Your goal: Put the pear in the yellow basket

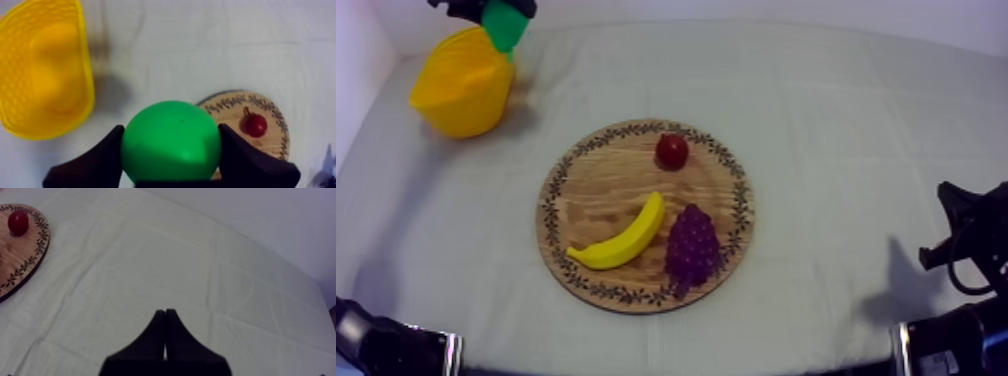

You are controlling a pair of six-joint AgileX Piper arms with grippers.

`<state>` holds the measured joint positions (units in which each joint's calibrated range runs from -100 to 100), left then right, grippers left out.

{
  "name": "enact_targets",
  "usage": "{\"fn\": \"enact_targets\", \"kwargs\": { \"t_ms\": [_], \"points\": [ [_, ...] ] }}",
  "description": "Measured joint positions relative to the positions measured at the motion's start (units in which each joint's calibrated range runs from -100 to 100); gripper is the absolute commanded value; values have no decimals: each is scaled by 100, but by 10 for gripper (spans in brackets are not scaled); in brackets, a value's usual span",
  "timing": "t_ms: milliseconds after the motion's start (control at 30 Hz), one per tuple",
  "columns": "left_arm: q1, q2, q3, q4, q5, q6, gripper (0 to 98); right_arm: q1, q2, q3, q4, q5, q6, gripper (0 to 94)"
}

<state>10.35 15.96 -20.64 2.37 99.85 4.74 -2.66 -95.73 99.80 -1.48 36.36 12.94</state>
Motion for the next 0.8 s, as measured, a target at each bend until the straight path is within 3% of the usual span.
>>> {"fn": "enact_targets", "kwargs": {
  "t_ms": [467,800],
  "points": [
    [-1016,330,-678,-164,2,-400,484,0,0,0,0,0,0,4],
    [-1196,484,-845,-178,-5,-445,483,0,0,0,0,0,0,4]
  ]
}}
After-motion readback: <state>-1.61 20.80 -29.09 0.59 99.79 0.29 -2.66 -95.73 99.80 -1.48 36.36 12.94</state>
